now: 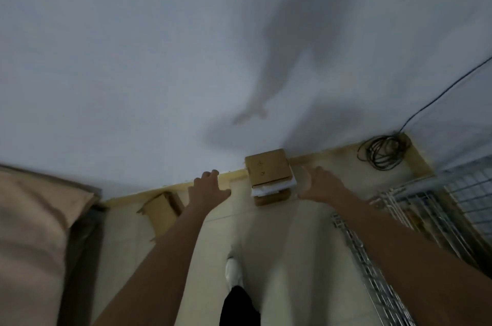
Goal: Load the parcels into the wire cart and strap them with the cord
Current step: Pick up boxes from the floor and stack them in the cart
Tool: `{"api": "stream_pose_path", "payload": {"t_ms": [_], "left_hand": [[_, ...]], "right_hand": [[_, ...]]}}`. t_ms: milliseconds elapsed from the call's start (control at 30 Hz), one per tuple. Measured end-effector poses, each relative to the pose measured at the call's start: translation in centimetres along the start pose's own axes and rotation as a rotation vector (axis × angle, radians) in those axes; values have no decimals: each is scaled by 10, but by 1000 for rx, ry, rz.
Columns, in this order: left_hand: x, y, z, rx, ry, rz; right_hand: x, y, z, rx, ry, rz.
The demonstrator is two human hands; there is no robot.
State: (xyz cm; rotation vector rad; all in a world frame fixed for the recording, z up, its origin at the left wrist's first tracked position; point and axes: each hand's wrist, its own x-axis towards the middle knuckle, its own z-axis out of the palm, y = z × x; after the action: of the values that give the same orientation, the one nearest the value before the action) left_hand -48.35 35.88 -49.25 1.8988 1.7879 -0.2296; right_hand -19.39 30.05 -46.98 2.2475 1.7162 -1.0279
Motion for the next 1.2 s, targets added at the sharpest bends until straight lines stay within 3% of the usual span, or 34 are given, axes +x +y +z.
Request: {"api": "stream_pose_path", "payload": {"t_ms": [167,433,800,900,1067,1200], "left_hand": [[81,-18,21,143,-58,101],[191,27,120,304,-188,287],[364,38,295,220,-121,210],[385,39,318,254,-110,203],[382,29,339,334,-169,205],[371,21,350,423,-264,217]], "right_hand": [[80,-21,22,-217,-30,51],[206,10,69,-414,-41,-45],[429,87,190,-541,-25,-292],[452,94,213,-530,16,-317],[438,108,245,-481,-219,-309],[429,111,247,-489,-237,-390]]}}
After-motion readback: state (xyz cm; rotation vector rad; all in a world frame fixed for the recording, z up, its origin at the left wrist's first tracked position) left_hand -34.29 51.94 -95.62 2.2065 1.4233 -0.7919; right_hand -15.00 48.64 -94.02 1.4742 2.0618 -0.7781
